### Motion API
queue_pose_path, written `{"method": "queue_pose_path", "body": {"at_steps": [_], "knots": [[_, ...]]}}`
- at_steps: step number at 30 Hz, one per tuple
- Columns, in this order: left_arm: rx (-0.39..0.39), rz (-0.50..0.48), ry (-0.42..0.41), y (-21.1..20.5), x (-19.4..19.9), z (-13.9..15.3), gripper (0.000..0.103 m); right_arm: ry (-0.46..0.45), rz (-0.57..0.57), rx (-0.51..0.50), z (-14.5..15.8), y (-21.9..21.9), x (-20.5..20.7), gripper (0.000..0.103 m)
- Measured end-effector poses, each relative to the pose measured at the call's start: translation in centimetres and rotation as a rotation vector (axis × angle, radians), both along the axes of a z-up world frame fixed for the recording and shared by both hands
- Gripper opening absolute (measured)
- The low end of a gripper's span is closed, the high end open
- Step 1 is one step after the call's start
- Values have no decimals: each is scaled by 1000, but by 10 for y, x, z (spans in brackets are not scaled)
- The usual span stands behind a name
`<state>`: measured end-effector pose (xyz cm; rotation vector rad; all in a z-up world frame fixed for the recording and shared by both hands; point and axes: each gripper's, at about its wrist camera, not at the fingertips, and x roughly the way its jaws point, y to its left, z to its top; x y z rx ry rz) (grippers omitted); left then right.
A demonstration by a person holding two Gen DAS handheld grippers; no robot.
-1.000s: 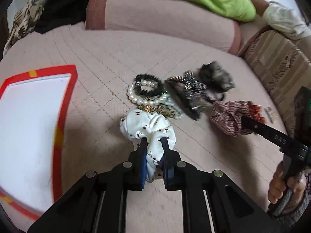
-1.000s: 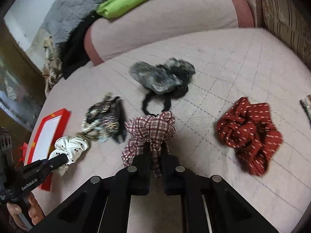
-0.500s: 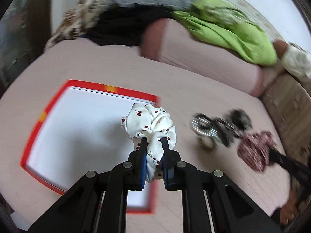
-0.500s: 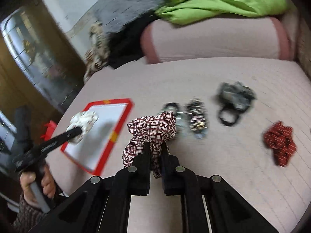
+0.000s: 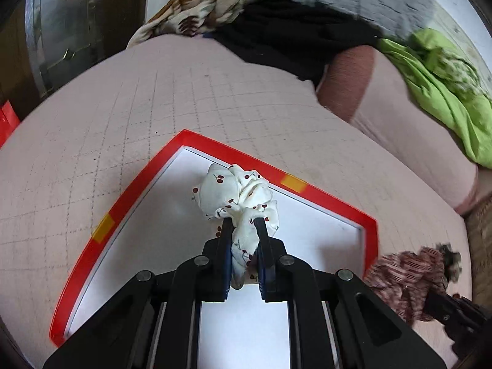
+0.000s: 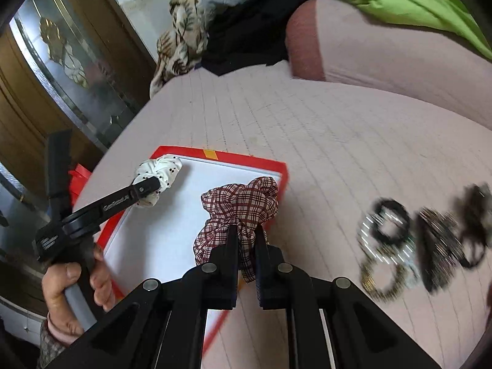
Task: Organize jewelry
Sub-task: 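Carry both scrunchies to the red-rimmed tray and open both tools, then grasp the rhinestone butterfly clip with left tool while right tool grasps red polka-dot scrunchie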
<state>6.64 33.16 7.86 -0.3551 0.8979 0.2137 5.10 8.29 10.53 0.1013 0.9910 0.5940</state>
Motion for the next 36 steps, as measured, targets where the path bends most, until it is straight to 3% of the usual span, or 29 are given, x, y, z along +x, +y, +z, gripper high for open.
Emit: {"method": "queue_pose_path", "body": {"at_steps": [4, 10, 13, 19, 26, 36], "knots": [[51, 11, 21, 10, 15, -11, 13, 5, 17, -52, -19, 35, 31, 10], [0, 64, 35, 28, 18, -22, 22, 0, -4, -127, -40, 53, 47, 15], [-29, 69, 21, 30, 15, -19, 37, 7, -17, -133, -43, 52, 48, 33], [-40, 63, -64, 26, -1, 1, 51, -11, -23, -118, -29, 41, 34, 40], [-20, 56, -110, 15, -21, 20, 52, -25, -50, -94, -8, -9, -9, 45], [82, -50, -158, -45, -58, 41, 53, -34, -245, -135, -9, -160, -99, 50]]}}
